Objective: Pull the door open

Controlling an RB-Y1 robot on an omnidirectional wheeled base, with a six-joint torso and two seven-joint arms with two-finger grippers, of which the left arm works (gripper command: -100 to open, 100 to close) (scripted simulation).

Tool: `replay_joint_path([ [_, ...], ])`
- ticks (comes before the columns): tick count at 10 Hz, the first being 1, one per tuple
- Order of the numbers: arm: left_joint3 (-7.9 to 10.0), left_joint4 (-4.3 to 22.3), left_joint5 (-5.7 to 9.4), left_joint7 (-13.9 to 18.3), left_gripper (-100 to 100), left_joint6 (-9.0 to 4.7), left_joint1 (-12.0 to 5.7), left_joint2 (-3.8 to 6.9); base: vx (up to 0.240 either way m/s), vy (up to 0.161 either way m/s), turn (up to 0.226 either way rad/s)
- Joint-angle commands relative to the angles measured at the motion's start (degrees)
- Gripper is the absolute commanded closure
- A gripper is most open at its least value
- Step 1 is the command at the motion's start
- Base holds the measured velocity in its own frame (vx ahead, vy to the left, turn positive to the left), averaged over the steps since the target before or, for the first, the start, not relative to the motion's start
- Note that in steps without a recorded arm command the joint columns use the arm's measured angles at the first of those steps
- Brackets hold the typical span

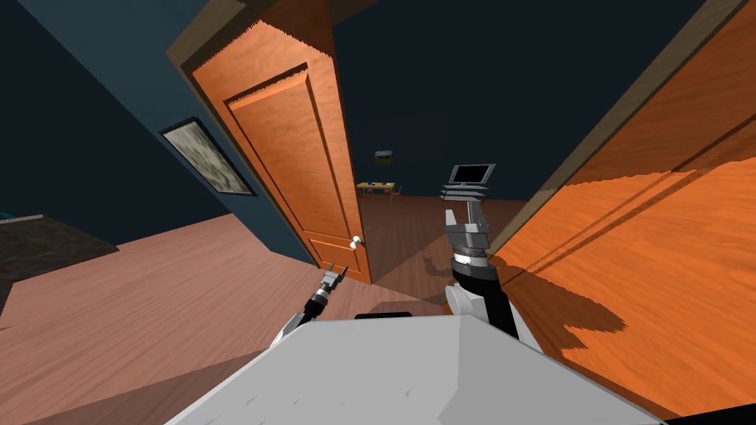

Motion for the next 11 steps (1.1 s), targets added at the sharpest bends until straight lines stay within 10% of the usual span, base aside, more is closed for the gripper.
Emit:
replay_joint_path([
  [1, 0.04, 1.79, -0.31, -1.09, -100, -0.72, -0.57, 0.22, 0.113, -0.026, -0.008],
  [7, 1.45, 4.62, 0.34, -1.92, -100, -2.30, -0.66, 1.31, 0.085, -0.054, -0.068],
  [11, 5.73, 9.59, 3.29, -1.74, -100, -5.71, 0.03, 3.94, 0.178, -0.075, -0.253],
])
